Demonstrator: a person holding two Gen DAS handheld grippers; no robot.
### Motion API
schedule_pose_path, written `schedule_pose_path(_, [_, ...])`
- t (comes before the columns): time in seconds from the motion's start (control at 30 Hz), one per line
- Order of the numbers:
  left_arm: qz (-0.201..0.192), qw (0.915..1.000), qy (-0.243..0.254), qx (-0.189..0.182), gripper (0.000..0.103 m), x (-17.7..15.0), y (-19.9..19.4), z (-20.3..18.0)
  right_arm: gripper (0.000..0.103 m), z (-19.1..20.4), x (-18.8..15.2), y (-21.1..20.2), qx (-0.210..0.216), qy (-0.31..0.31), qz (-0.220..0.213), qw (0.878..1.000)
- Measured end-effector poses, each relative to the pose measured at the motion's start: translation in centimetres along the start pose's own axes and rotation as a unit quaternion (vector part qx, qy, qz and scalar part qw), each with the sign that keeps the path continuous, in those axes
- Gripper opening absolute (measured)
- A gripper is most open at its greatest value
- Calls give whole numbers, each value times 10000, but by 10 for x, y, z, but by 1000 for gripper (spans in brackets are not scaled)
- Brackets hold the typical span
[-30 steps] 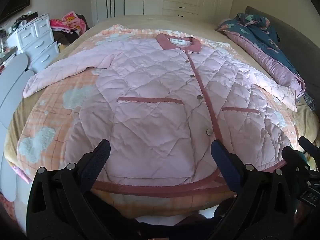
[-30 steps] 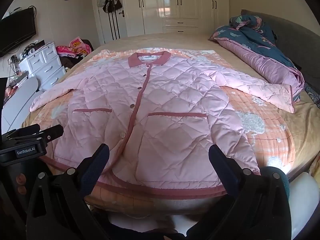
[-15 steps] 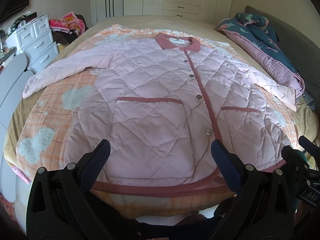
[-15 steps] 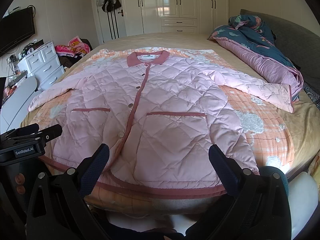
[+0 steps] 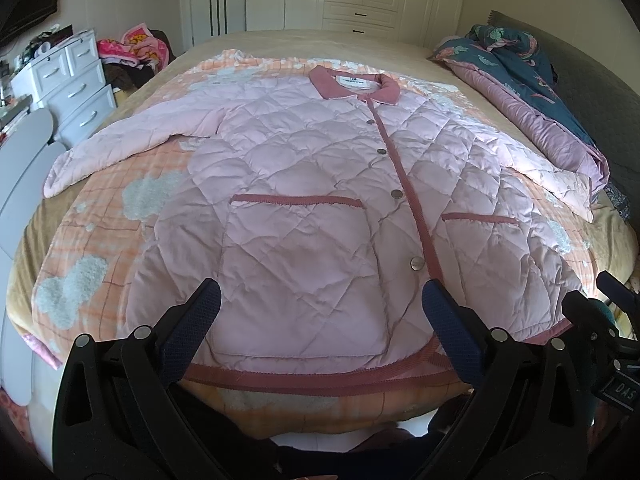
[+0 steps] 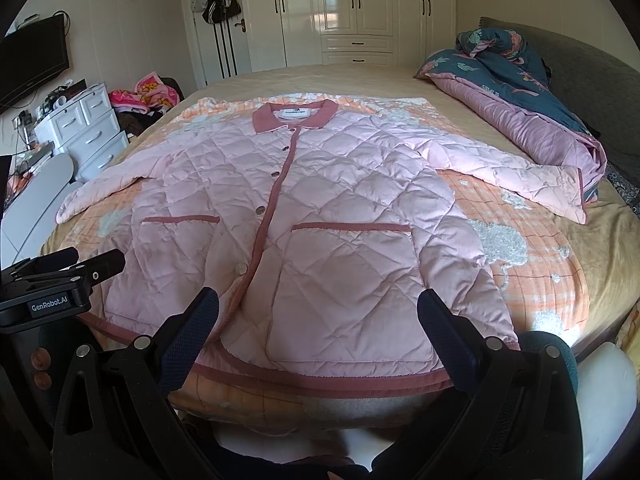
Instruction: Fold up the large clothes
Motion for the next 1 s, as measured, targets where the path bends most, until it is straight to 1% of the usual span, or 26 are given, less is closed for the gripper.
schedule_pose_path(0.6, [12, 10000, -10, -10, 94, 0, 1, 0, 99, 0, -3, 4, 29, 47, 78, 10000])
schedule_pose_path(0.8, [41, 10000, -14, -48, 94, -2, 9, 1, 99, 0, -4, 6, 35, 59, 107, 9999])
schedule_pose_path(1.0, [76, 9999, -37, -67, 94, 1, 16, 0, 99, -2, -2, 18, 53, 92, 279, 9996])
Point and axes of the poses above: each gripper's, at about its wrist camera, not at the fingertips, and y roughly the way its jaws point, z to its left, x to its top, the point moved 7 cm from there along y, roughly the way its jaws point, and after that the axes turned 12 degrees about -z, right-handed, at the moved point
